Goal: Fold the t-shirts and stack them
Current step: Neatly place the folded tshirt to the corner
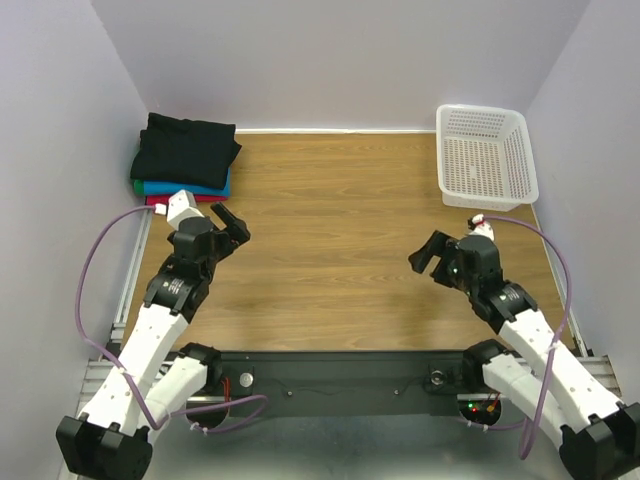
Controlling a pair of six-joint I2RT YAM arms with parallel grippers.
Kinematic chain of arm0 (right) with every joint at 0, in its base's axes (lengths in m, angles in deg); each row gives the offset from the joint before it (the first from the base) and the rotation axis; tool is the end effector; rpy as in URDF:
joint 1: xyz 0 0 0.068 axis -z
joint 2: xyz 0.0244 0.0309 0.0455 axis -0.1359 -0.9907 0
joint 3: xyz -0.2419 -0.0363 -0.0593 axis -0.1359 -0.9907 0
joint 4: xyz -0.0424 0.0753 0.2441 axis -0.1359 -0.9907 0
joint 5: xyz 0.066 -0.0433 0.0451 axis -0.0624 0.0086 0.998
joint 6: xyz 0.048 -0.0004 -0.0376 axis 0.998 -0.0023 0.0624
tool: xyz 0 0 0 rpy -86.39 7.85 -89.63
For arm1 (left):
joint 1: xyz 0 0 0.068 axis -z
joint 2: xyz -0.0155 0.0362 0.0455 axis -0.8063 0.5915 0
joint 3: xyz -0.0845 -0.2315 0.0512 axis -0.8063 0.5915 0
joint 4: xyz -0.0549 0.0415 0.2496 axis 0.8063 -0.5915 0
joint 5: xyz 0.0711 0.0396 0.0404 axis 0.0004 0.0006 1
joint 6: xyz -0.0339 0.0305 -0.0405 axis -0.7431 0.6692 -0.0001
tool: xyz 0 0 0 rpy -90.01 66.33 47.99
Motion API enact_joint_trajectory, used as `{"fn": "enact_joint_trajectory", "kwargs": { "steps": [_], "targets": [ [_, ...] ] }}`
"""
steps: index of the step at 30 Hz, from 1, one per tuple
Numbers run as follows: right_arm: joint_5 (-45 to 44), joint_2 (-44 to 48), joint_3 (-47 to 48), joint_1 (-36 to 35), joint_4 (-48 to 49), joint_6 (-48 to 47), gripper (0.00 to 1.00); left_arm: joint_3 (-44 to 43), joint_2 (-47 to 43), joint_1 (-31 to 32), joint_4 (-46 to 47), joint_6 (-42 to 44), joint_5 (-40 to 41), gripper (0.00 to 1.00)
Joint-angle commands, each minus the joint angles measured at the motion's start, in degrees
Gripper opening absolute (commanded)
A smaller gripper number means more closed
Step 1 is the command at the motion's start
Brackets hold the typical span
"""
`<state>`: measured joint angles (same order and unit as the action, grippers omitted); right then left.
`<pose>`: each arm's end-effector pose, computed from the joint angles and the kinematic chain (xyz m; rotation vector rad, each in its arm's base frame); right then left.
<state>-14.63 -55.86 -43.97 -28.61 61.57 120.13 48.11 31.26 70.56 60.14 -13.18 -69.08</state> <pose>0.1764 0.0612 0.2165 0.4086 2.1688 0.4555 0.1960 -0.0468 0.2862 -0.5093 1.8444 -0.3843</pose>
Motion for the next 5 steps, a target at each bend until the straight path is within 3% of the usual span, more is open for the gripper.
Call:
{"fn": "enact_joint_trajectory", "kwargs": {
  "steps": [1, 5],
  "targets": [
    [-0.2, 2.7, 1.0, -0.1, 1.9, 1.0, 1.00, -0.8, 0.3, 0.2, 1.0, -1.3, 0.2, 0.99],
    [-1.1, 3.4, 1.6, -0.1, 1.8, 0.1, 1.00, -0.9, 0.8, 0.1, 0.8, -1.1, 0.9, 0.99]
  ]
}}
